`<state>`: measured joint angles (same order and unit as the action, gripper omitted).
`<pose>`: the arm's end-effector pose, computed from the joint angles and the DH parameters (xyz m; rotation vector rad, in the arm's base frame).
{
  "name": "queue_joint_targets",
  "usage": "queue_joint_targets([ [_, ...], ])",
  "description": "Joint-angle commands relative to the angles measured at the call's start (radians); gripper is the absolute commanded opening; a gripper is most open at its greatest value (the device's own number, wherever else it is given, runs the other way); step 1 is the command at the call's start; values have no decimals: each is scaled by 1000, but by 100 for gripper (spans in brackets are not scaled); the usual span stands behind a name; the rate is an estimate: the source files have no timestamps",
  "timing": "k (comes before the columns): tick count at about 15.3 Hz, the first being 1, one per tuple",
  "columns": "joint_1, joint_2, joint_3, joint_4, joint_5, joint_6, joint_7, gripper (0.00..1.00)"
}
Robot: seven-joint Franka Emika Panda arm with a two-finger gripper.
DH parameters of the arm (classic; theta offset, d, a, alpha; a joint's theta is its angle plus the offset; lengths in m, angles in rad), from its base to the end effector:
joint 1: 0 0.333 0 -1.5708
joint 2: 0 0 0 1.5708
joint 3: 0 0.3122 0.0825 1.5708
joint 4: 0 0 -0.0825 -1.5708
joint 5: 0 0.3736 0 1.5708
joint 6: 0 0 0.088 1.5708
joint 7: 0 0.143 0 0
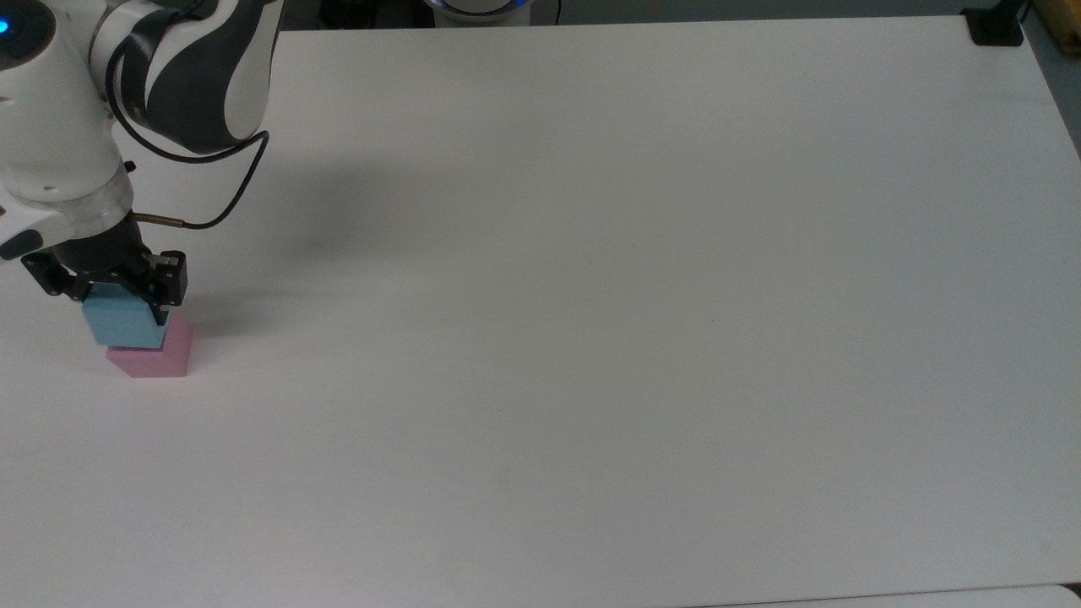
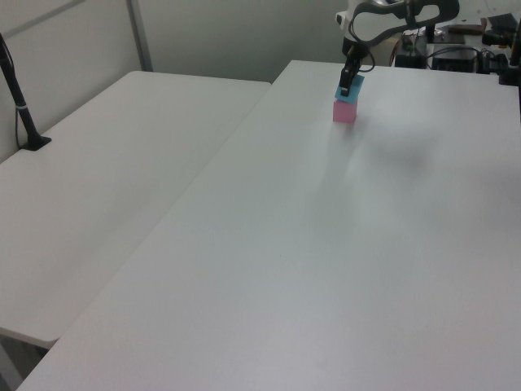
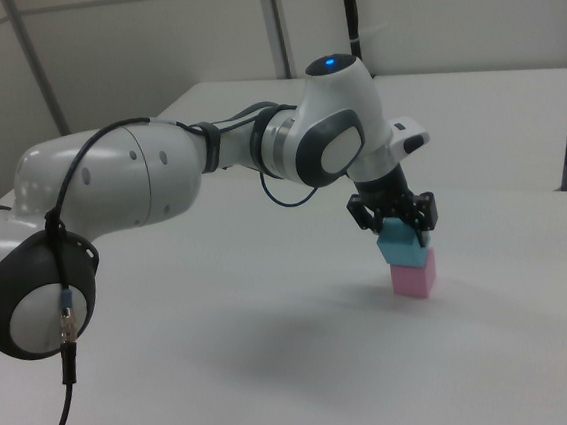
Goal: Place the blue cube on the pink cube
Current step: 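Lower the blue cube onto the pink cube and open the gripper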
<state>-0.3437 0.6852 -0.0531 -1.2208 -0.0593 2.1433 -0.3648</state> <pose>0.7037 -0.2887 0.3600 2.9607 0.0151 0.2816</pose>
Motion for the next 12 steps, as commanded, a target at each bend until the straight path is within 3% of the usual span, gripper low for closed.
queue_joint_targets([
  [1,19,10,-22,-5,-1,56,20,79],
  [3,19,10,-22,-8,-1,73,21,90],
  [5,19,8,-22,-9,-1,73,20,92],
  [6,19,8,-22,-9,-1,72,21,100],
  [10,17,-25,-22,-14,-2,58,20,100],
  [12,15,-93,-22,-22,-4,-6,15,100],
])
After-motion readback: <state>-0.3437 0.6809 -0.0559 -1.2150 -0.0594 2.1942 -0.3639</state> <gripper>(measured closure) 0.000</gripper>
